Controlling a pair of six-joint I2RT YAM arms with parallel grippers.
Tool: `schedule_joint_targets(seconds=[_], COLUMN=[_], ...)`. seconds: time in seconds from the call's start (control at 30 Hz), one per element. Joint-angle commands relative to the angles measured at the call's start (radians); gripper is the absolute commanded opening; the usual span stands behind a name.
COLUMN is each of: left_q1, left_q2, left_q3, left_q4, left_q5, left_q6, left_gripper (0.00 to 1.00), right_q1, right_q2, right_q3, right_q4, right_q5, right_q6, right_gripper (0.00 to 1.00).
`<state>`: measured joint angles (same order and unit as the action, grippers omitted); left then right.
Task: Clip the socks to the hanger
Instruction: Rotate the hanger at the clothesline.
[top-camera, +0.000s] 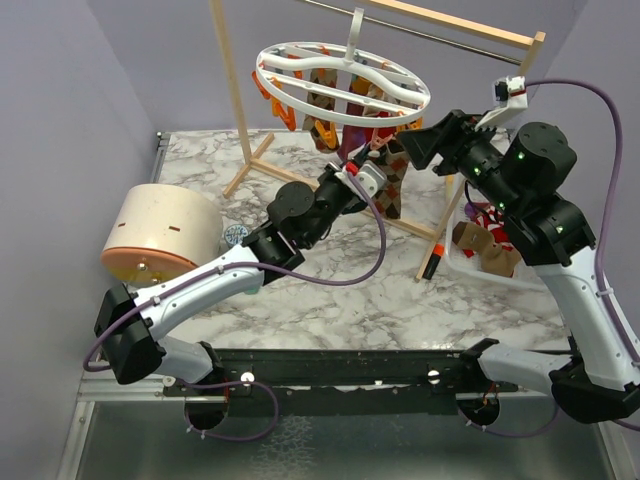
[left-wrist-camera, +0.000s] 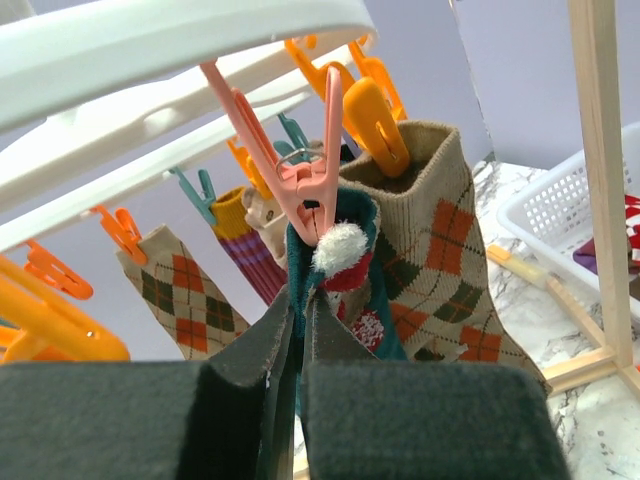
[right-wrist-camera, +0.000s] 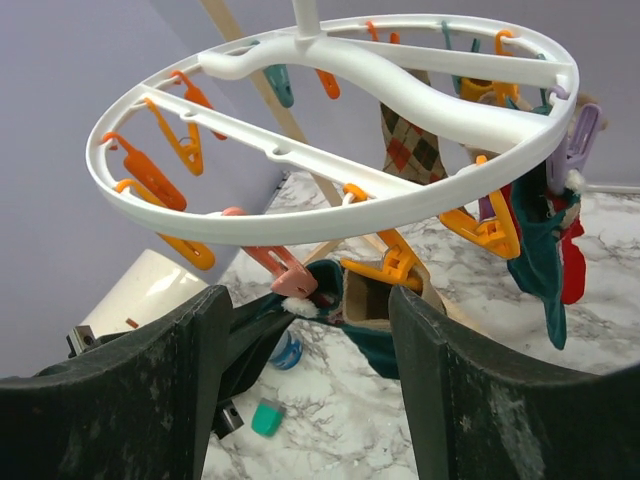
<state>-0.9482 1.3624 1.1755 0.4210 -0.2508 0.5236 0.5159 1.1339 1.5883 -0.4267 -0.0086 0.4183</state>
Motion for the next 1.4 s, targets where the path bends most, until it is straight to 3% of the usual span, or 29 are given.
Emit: schedule_joint_targets(seconds=[0.0, 0.37, 0.7, 1.37], left_q1=[0.005, 0.005, 0.005, 0.005], left_q2=[0.019, 0.025, 0.019, -0.068], left_q3=[0.047, 0.066, 0.055, -0.069], left_q4=[0.025, 0.025, 0.024, 0.025], left_q5=[0.038, 0.085, 0.101, 0.090], left_q6=[0.033, 0.038, 0.022, 0.001], left_gripper=[0.00, 0.00, 0.00, 0.00], right_q1=[0.001, 0.070, 0.112, 0.113], right_q2=[0.012, 0.038, 0.098, 0.139], right_q3=[0.035, 0.035, 0.068, 0.086], right_q4=[-0.059, -0.059, -0.072, -0.046], right_q5=[-0.049, 0.004, 0.192, 0.247], right_q6=[0.026, 0.050, 0.037, 0.019], right_gripper=[0.69, 0.67, 0.67, 0.62])
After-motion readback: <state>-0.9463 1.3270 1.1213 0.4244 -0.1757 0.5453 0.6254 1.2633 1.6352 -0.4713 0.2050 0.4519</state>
